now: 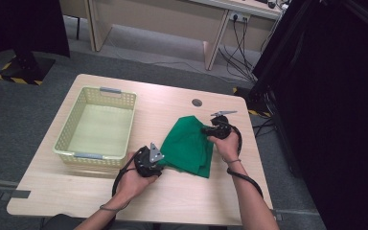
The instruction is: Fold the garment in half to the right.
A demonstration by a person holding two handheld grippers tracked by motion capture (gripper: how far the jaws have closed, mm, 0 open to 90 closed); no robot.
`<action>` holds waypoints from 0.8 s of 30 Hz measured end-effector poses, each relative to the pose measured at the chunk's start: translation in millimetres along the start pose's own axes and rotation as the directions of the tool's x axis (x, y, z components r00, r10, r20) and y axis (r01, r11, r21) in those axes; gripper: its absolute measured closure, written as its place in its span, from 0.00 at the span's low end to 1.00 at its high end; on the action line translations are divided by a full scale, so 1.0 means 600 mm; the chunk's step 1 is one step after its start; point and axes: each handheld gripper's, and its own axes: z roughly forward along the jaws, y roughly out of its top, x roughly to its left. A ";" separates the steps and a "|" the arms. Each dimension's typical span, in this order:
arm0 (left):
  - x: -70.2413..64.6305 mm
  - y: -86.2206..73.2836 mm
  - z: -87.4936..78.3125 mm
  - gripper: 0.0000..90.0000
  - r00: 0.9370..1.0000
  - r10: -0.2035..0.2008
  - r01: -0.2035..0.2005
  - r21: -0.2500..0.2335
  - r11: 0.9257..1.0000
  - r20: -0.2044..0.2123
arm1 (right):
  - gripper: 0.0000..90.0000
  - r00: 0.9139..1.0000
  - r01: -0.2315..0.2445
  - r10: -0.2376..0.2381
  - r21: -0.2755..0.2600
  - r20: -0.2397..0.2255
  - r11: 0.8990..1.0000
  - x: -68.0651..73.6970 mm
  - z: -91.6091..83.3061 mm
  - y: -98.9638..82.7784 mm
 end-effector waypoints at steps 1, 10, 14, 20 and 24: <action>0.001 -0.001 0.004 0.64 1.000 -0.005 0.005 0.004 1.000 0.006 | 0.94 1.000 0.000 0.000 0.000 -0.001 1.000 0.000 0.001 0.000; -0.004 0.006 0.005 0.88 0.999 0.030 -0.031 -0.033 0.999 -0.032 | 0.96 1.000 -0.008 0.009 0.005 -0.011 1.000 0.001 -0.004 0.002; -0.009 0.017 -0.011 0.89 0.993 0.089 -0.094 -0.058 0.994 -0.081 | 0.96 1.000 -0.014 0.014 -0.011 -0.018 1.000 -0.001 -0.028 0.011; -0.026 0.035 -0.026 0.89 0.971 0.197 -0.206 -0.057 0.977 -0.136 | 0.96 1.000 -0.017 0.017 -0.001 -0.009 1.000 -0.008 -0.065 0.026; -0.043 0.043 -0.022 0.88 0.941 0.292 -0.301 -0.026 0.953 -0.169 | 0.96 1.000 -0.028 0.028 0.016 0.003 0.999 -0.018 -0.080 0.028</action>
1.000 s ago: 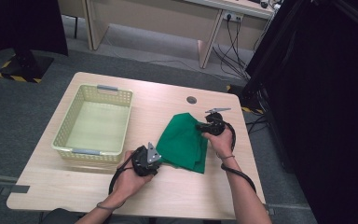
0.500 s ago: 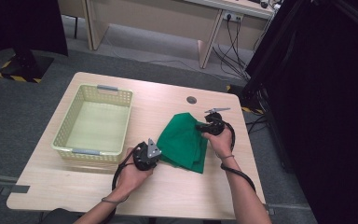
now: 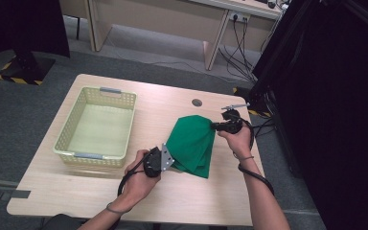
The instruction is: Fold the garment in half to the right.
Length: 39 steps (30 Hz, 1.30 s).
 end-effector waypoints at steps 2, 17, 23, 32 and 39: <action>-0.008 0.004 0.004 0.88 0.999 0.052 -0.052 0.015 0.999 -0.008 | 0.96 1.000 -0.008 0.008 0.009 0.003 1.000 -0.005 -0.004 -0.002; -0.035 0.008 0.040 0.78 0.988 0.133 -0.139 0.076 0.987 0.076 | 0.77 0.988 -0.038 0.026 0.079 0.153 0.996 -0.023 0.054 -0.024; -0.035 0.004 0.043 0.73 0.990 0.108 -0.115 0.076 0.990 0.090 | 0.69 0.980 -0.011 0.007 0.019 0.199 1.000 -0.011 0.033 -0.028; -0.021 -0.003 0.029 0.65 0.992 0.044 -0.051 0.057 0.997 0.118 | 0.65 0.995 0.043 -0.045 0.024 0.087 0.999 0.030 -0.018 -0.071; -0.019 -0.006 0.039 0.65 0.988 0.019 -0.031 0.075 0.997 0.153 | 0.63 0.998 0.042 -0.045 0.073 0.039 0.996 0.056 0.003 -0.108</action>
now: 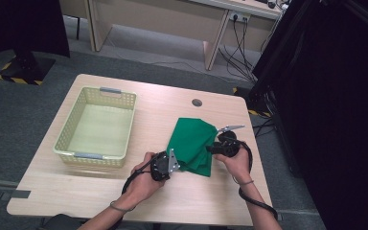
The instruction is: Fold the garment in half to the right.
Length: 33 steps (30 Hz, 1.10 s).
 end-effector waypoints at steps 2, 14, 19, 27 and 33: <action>0.000 -0.001 0.004 0.65 1.000 -0.003 0.003 0.008 1.000 0.011 | 0.63 1.000 0.010 -0.010 0.010 0.004 1.000 0.002 0.010 -0.004; 0.000 -0.002 0.016 0.66 0.999 -0.024 0.024 0.013 1.000 0.045 | 0.63 0.996 0.068 -0.068 0.005 0.051 0.998 -0.001 0.035 0.009; 0.001 0.000 0.018 0.65 0.998 -0.033 0.033 0.012 0.999 0.049 | 0.63 0.995 0.075 -0.075 -0.001 0.064 0.997 0.000 0.048 0.022; 0.008 0.003 0.005 0.59 0.995 -0.077 0.079 -0.021 0.997 0.057 | 0.64 0.996 0.053 -0.050 -0.048 0.068 0.997 0.003 0.039 0.032; 0.015 -0.002 -0.022 0.54 0.990 -0.120 0.124 -0.059 0.991 0.071 | 0.64 0.999 0.046 -0.043 -0.094 0.032 0.994 0.014 -0.012 0.010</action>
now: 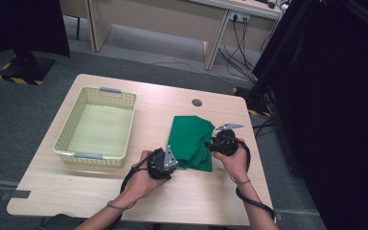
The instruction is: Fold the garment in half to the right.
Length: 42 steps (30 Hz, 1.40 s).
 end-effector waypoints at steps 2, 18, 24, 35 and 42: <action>0.003 -0.002 -0.009 0.53 1.000 -0.015 0.015 -0.017 1.000 0.006 | 0.66 0.999 -0.005 0.004 -0.006 -0.032 1.000 0.010 -0.013 -0.011; 0.022 -0.004 -0.026 0.50 0.998 -0.052 0.050 -0.043 0.998 -0.039 | 0.68 0.988 0.078 -0.071 0.048 -0.134 0.996 0.088 -0.020 -0.068; 0.022 -0.004 -0.024 0.48 0.997 -0.059 0.057 -0.051 0.997 -0.043 | 0.71 0.988 0.101 -0.093 0.056 -0.125 0.993 0.091 -0.008 -0.070; 0.020 -0.004 -0.019 0.48 0.998 -0.056 0.054 -0.045 0.998 -0.040 | 1.00 0.988 0.074 -0.066 0.055 -0.138 0.996 0.080 -0.013 -0.075; 0.021 -0.003 -0.020 0.48 0.998 -0.054 0.052 -0.047 0.998 -0.046 | 0.71 0.987 0.106 -0.102 0.023 -0.126 0.994 0.089 -0.011 -0.073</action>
